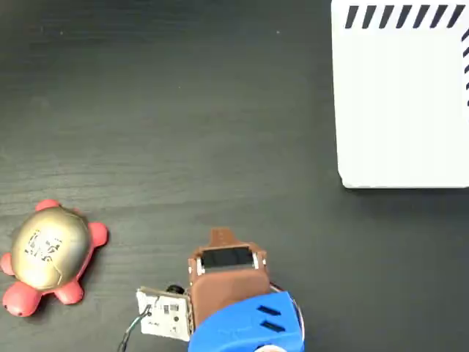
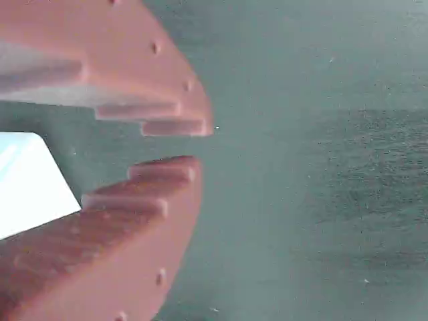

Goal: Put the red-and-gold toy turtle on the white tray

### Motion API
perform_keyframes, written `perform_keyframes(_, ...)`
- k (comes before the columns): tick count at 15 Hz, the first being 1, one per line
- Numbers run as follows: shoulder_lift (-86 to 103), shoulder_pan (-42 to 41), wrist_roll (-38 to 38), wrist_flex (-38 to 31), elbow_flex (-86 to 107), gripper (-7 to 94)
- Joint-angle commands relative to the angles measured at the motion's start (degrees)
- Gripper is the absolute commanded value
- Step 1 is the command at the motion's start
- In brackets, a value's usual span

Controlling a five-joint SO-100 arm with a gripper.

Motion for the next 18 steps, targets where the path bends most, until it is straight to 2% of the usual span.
perform_keyframes(1, 0.4, -0.1, 0.5, 0.6, -0.6, 0)
perform_keyframes(12, 0.4, -0.3, 0.4, 0.6, -0.6, 0)
perform_keyframes(15, 0.4, -7.5, -6.3, 0.4, -0.5, 0)
perform_keyframes(18, 0.3, -9.4, -8.1, 0.4, -0.4, 0)
